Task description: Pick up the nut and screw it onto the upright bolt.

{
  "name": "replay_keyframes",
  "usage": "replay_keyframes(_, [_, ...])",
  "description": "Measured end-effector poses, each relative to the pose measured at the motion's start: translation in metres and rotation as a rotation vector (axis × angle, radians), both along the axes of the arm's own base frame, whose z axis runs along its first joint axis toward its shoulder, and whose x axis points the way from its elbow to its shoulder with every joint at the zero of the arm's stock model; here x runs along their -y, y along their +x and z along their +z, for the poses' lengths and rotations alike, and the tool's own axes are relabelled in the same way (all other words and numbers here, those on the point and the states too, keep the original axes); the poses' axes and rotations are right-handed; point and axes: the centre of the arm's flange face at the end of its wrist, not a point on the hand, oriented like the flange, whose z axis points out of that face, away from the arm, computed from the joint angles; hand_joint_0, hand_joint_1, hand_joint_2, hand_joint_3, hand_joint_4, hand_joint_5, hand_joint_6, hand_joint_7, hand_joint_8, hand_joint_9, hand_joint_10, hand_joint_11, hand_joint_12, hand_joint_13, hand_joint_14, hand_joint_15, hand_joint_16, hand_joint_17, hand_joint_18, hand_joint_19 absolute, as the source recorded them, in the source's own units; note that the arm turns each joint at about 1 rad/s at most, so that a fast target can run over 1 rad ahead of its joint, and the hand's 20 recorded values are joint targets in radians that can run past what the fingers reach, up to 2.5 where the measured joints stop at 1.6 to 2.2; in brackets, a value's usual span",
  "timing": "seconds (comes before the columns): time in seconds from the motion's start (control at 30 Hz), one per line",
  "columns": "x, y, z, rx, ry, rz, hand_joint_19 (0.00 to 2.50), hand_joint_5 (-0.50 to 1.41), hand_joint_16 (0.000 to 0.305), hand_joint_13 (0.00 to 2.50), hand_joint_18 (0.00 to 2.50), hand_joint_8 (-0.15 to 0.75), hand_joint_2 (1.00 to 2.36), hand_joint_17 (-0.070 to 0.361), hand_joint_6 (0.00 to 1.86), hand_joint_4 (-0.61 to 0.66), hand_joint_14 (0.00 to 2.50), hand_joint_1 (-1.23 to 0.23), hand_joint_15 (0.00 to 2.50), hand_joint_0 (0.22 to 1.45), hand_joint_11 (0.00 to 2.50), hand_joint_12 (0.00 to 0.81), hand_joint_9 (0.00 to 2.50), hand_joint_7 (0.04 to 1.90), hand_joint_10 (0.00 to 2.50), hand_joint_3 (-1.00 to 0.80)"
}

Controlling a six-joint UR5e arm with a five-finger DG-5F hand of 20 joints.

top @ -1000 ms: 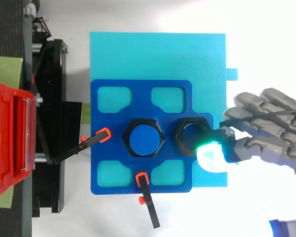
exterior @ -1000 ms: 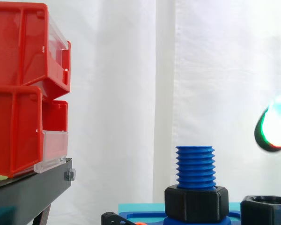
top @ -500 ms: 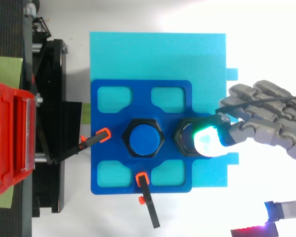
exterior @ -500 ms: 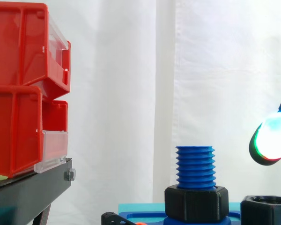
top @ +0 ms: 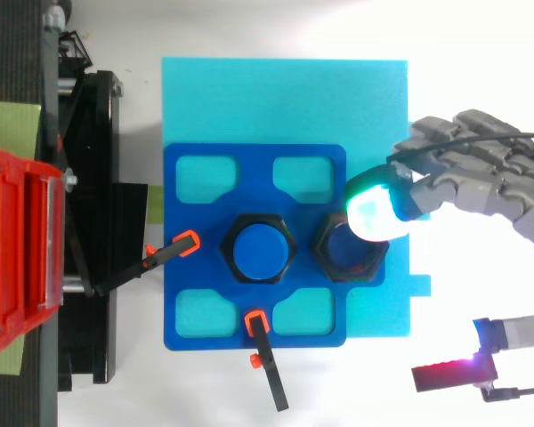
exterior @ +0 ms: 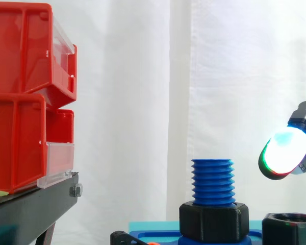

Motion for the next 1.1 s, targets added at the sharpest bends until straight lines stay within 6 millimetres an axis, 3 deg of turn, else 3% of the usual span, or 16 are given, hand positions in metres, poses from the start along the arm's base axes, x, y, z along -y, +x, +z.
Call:
replay_keyframes(0.33, [0.004,0.003,-0.019,-0.078,-0.097,-0.002,0.07,-0.23,0.053,0.26,0.18,0.276,1.00,0.120,0.50,0.20,0.00,-0.64,0.00,0.52,0.00,0.378,0.37,0.71,0.00,-0.50])
replay_keyframes(0.7, [0.010,0.004,-0.020,-0.168,-0.277,0.000,0.05,-0.23,0.052,0.26,0.18,0.275,1.00,0.118,0.50,0.20,0.00,-0.65,0.00,0.52,0.00,0.378,0.36,0.72,0.00,-0.50])
replay_keyframes(1.1, [0.005,0.013,-0.015,-0.142,-0.365,0.001,0.08,-0.25,0.061,0.27,0.25,0.300,1.00,0.137,0.50,0.23,0.00,-0.82,0.00,0.42,0.03,0.422,0.35,0.77,0.00,-0.50])
